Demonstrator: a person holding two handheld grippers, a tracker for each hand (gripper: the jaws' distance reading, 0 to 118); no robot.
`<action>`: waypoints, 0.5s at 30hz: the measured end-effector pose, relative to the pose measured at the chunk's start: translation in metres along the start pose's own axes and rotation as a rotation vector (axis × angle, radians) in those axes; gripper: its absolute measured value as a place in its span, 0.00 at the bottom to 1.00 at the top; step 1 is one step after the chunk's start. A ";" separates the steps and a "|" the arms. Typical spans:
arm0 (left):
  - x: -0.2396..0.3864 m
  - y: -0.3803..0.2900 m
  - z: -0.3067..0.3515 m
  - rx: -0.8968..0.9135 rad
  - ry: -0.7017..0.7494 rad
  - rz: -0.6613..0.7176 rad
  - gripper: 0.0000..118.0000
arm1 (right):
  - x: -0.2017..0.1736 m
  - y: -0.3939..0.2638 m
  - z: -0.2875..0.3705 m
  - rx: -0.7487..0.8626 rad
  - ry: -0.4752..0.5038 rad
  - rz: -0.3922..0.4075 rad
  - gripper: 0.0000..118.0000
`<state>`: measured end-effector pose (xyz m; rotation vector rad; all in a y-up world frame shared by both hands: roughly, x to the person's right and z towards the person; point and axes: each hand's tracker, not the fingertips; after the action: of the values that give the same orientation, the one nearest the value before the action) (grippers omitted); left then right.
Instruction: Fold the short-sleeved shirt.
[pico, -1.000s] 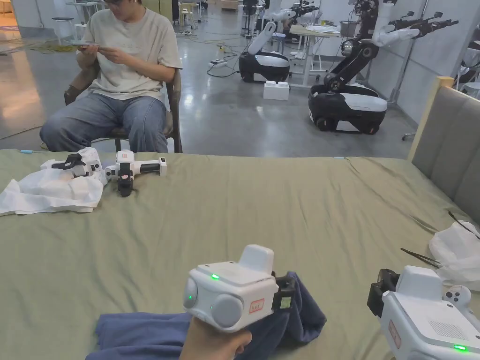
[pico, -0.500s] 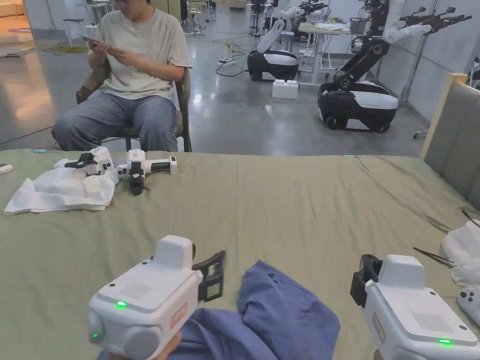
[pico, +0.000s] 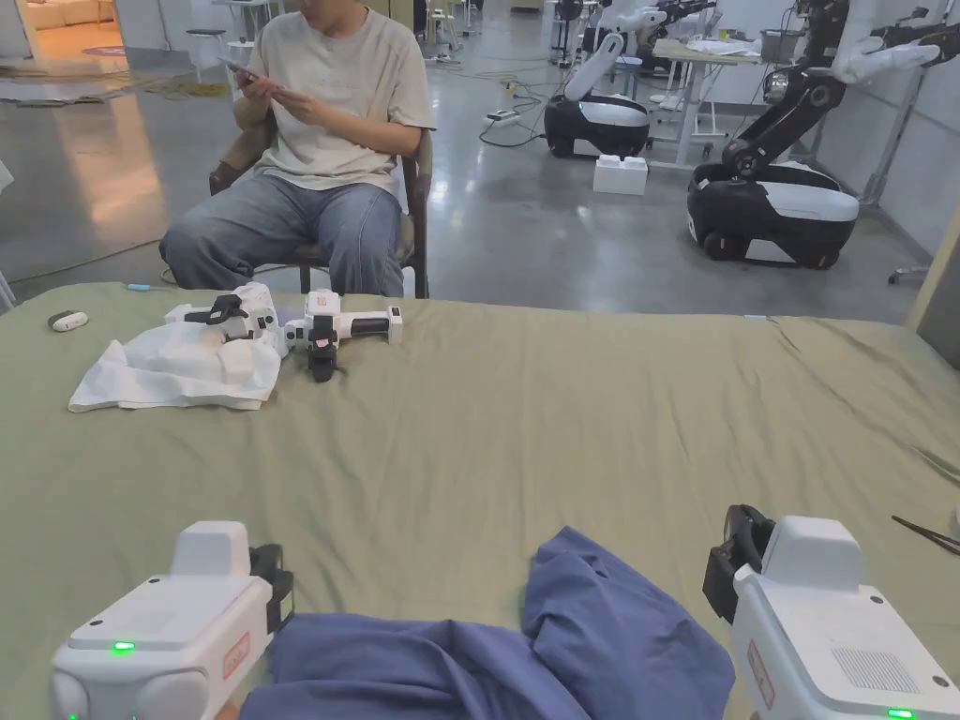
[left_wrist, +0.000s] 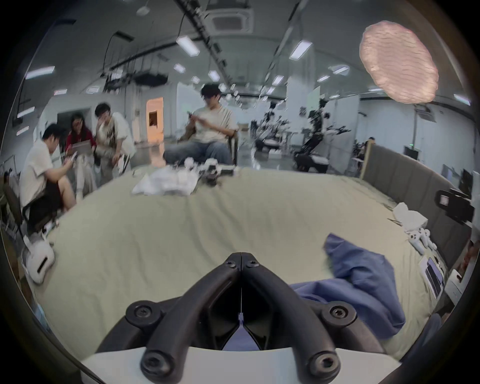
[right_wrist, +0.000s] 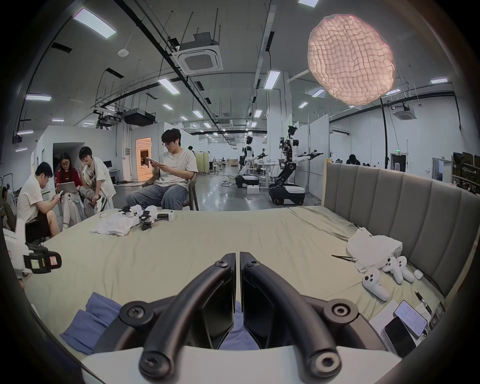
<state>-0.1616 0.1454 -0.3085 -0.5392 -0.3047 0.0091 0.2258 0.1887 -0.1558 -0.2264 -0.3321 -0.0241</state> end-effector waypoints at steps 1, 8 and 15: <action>-0.011 0.000 -0.014 -0.057 0.014 0.021 0.00 | 0.000 -0.001 -0.002 -0.011 0.001 0.001 0.01; -0.045 -0.009 -0.103 -0.355 -0.031 0.120 0.06 | 0.007 -0.017 -0.015 -0.073 -0.018 0.009 0.01; -0.038 -0.035 -0.163 -0.548 0.012 0.049 0.64 | 0.023 -0.035 -0.022 -0.144 -0.059 0.005 0.01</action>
<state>-0.1532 0.0297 -0.4339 -1.0903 -0.2813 -0.0313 0.2527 0.1502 -0.1610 -0.3714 -0.3895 -0.0367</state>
